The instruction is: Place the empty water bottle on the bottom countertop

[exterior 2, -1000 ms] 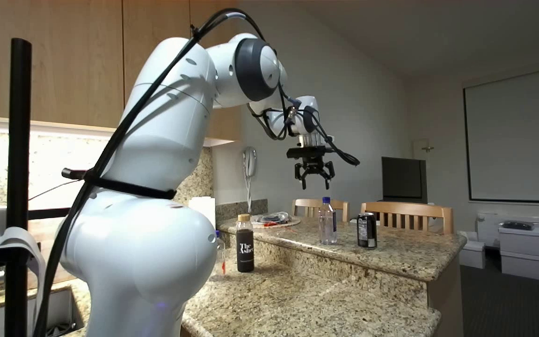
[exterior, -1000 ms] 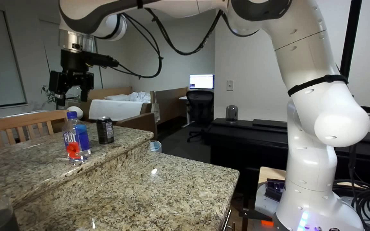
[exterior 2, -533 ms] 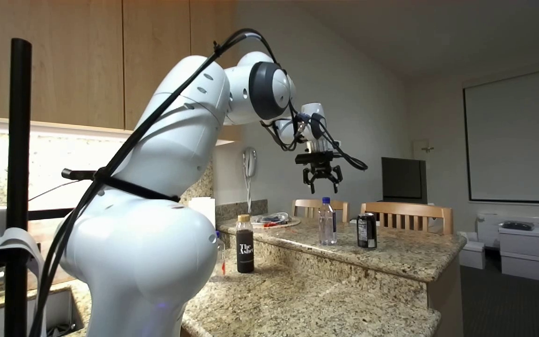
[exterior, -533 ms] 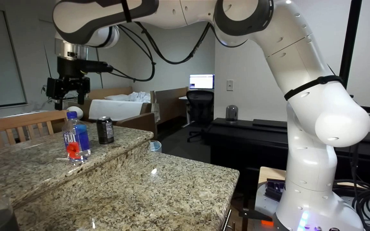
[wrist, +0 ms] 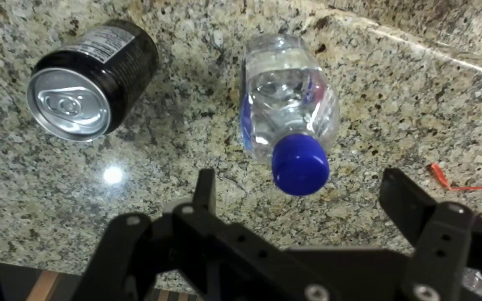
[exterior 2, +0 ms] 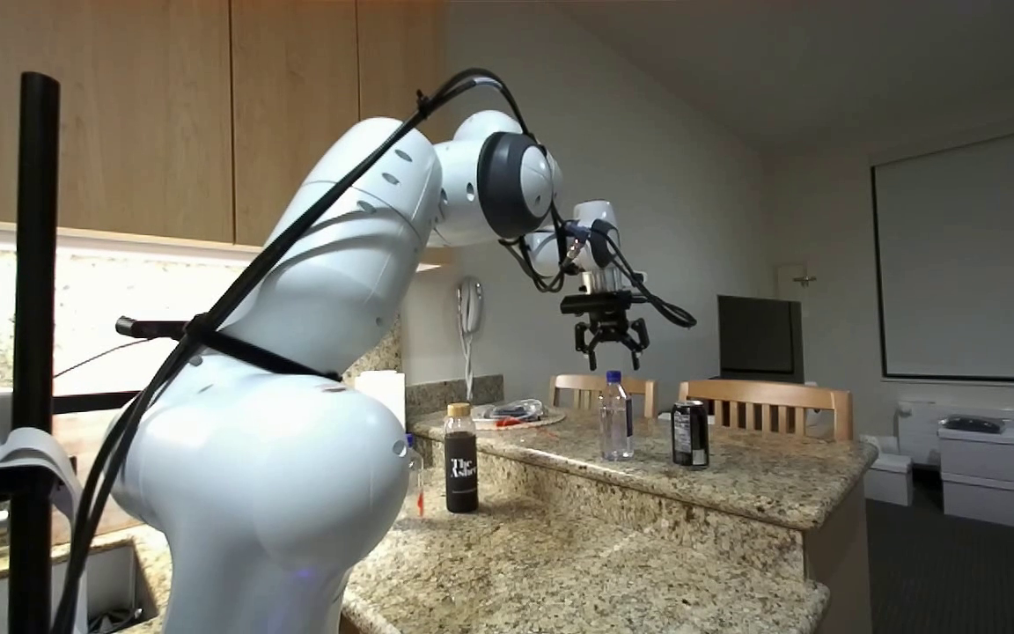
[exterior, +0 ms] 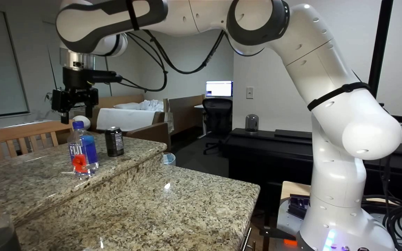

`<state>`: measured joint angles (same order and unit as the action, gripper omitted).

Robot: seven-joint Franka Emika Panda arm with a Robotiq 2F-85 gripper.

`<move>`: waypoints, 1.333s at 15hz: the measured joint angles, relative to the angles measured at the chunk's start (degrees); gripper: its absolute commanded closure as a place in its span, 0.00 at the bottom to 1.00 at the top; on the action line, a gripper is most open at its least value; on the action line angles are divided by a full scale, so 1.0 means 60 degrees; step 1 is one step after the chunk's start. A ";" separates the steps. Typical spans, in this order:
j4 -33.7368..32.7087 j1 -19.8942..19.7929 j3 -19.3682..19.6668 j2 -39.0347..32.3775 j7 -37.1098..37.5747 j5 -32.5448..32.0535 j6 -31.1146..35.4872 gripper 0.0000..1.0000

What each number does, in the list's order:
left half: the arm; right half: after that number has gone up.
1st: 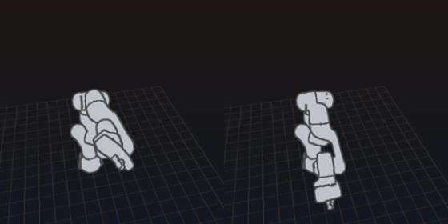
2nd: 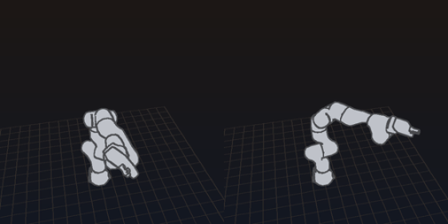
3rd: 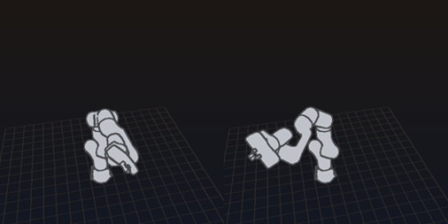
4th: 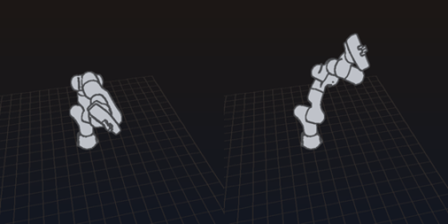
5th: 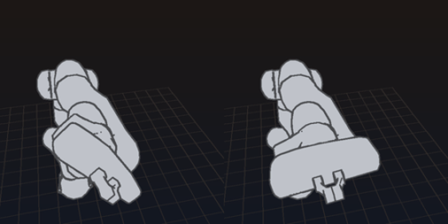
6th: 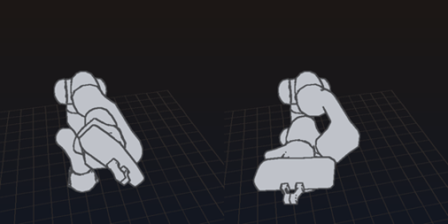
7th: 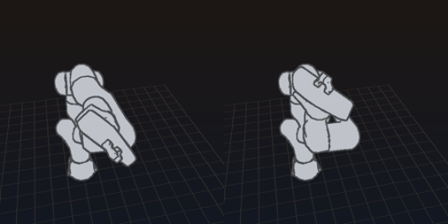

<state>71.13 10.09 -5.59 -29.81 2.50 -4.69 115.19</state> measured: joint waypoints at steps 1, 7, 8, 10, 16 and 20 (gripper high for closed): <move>-0.0027 -0.0010 0.0003 -0.0027 0.0002 0.0011 -0.0086 0.00; -0.0054 -0.0033 0.0015 -0.0064 0.0003 0.0227 -0.0473 0.33; -0.0055 -0.0033 0.0015 -0.0070 0.0003 0.0311 -0.0491 0.40; -0.0055 -0.0033 0.0014 -0.0094 0.0003 0.0461 -0.0510 0.53; -0.0061 -0.0041 0.0015 -0.0218 0.0003 0.0736 -0.0529 0.89; -0.0115 -0.0045 0.0018 -0.0257 0.0003 0.0765 -0.0532 0.85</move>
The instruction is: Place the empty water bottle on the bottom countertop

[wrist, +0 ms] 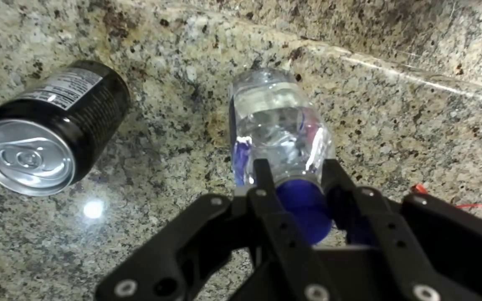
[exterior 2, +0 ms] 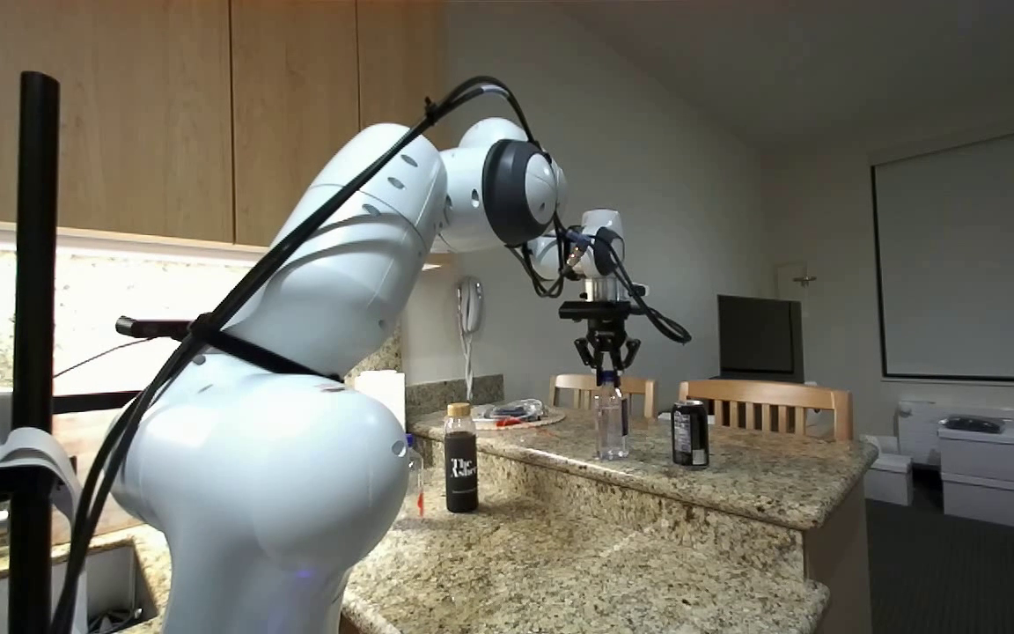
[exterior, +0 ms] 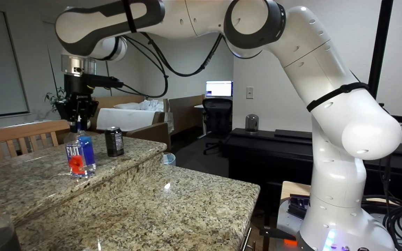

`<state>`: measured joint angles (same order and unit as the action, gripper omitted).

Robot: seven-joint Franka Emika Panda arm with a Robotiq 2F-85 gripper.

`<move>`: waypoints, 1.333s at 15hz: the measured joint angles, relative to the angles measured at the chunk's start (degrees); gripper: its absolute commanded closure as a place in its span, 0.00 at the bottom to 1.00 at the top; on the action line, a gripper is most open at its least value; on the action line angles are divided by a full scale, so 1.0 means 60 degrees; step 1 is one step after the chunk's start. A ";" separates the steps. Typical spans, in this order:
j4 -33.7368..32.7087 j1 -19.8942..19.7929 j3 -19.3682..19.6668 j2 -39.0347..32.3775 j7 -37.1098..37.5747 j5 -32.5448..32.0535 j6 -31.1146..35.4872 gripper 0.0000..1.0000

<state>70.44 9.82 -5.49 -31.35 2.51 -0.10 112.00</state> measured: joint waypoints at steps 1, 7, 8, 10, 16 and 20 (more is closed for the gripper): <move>-0.0006 0.0000 0.0000 -0.0004 0.0000 0.0000 0.0000 0.85; -0.0074 0.0015 0.0000 -0.0022 0.0000 0.0000 -0.0124 0.85; -0.0101 0.0027 -0.0002 -0.0024 0.0000 0.0000 -0.0211 0.85; -0.0197 0.0057 -0.0014 -0.0024 0.0000 -0.0001 -0.0387 0.85; -0.0738 0.0164 -0.0017 -0.0002 0.0000 -0.0019 -0.0914 0.85; -0.0953 0.0168 -0.0018 0.0124 0.0000 -0.0019 -0.1428 0.85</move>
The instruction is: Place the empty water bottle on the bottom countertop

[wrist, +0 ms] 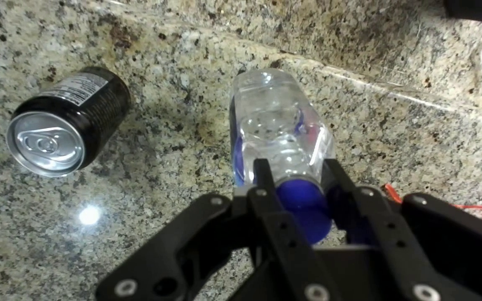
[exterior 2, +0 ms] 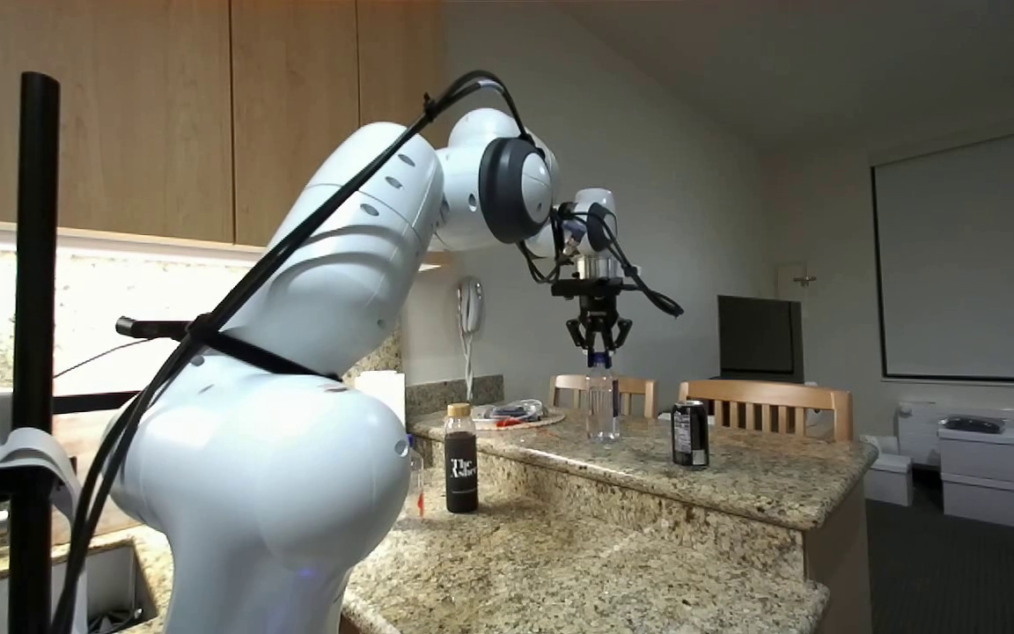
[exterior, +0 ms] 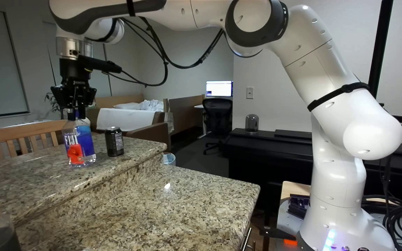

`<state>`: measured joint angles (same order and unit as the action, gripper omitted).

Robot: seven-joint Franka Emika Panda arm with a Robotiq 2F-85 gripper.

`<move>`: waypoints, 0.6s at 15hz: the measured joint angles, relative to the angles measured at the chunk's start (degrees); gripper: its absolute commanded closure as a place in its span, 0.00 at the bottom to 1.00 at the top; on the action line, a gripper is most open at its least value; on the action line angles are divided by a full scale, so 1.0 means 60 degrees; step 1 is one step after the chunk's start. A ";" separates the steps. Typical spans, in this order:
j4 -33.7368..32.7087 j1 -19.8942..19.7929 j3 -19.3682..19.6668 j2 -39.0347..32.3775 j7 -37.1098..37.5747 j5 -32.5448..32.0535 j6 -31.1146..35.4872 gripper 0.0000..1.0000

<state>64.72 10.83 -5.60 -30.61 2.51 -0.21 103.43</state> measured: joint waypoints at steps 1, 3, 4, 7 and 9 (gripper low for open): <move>-0.0001 0.0000 -0.0001 0.0077 0.0000 0.0001 -0.0136 0.85; 0.0000 -0.0002 -0.0009 0.0264 0.0000 0.0008 -0.0427 0.85; 0.0003 -0.0003 -0.0013 0.0379 0.0000 0.0010 -0.0557 0.85; 0.0113 -0.0007 -0.0017 0.0814 -0.0001 0.0011 -0.0788 0.85; 0.0394 -0.0021 -0.0017 0.1208 -0.0001 0.0013 -0.0794 0.85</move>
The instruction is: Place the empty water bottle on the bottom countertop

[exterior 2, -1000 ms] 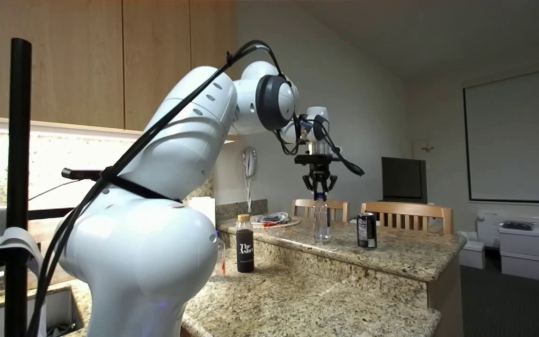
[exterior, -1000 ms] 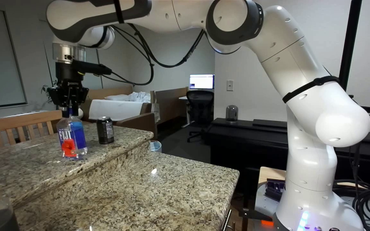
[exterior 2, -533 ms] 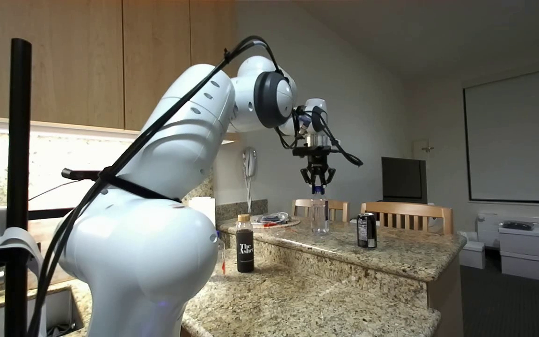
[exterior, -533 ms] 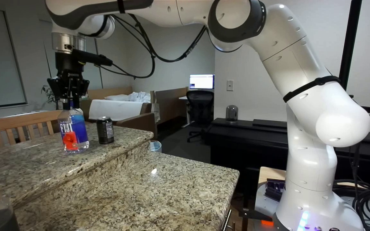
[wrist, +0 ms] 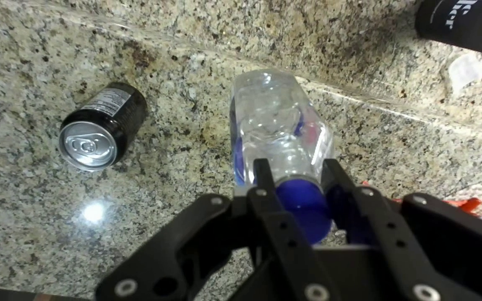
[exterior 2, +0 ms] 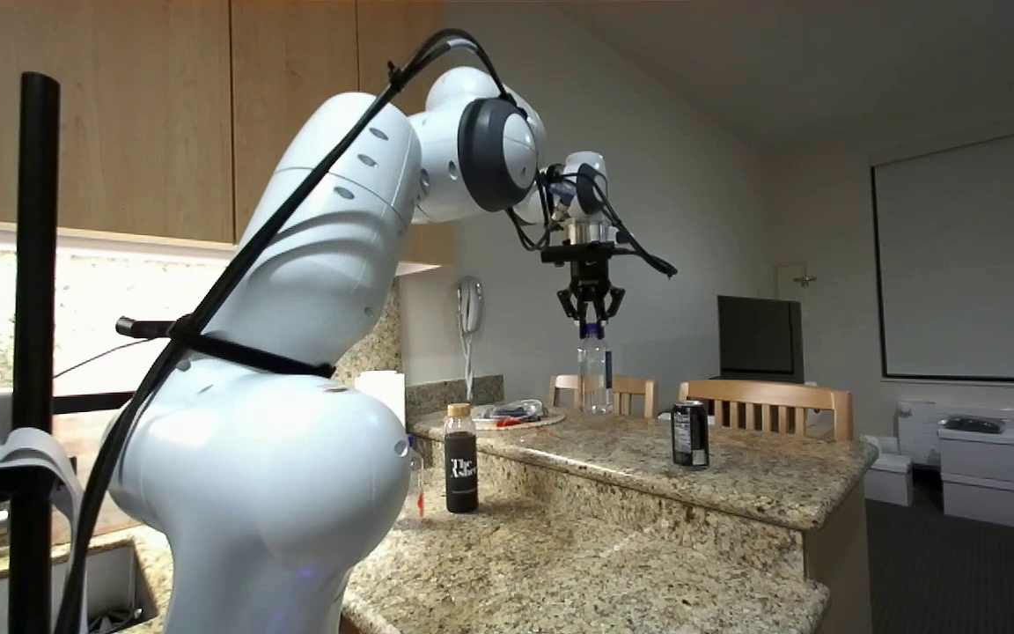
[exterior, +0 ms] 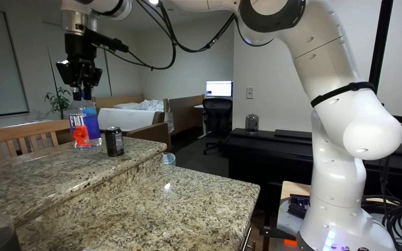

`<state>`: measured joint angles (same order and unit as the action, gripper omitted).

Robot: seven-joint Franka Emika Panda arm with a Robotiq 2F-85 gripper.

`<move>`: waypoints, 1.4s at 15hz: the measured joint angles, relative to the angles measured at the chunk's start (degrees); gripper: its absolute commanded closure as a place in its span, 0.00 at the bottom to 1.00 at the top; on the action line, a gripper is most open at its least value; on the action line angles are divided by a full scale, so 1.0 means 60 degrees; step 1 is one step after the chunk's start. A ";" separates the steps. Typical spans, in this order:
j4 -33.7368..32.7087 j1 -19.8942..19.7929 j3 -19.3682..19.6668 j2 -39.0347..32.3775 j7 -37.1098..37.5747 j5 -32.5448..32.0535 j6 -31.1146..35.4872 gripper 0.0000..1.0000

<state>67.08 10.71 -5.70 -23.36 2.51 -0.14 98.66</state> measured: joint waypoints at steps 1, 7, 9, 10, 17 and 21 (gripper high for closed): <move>0.0220 -0.0013 0.0000 0.0233 0.0000 0.0007 0.0000 0.85; 0.2422 -0.0191 0.0043 0.1984 -0.0001 0.0299 0.0140 0.85; 0.3361 -0.0254 0.0086 0.2650 -0.0002 0.0496 0.0297 0.85; 0.3858 -0.0289 0.0098 0.2993 -0.0003 0.0574 0.0415 0.85; 0.7031 -0.0542 0.0201 0.5057 -0.0001 0.0744 0.1482 0.85; 0.8793 -0.0624 0.0216 0.5844 0.0009 0.0742 0.2854 0.85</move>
<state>119.84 6.96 -4.40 11.70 2.56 4.32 115.79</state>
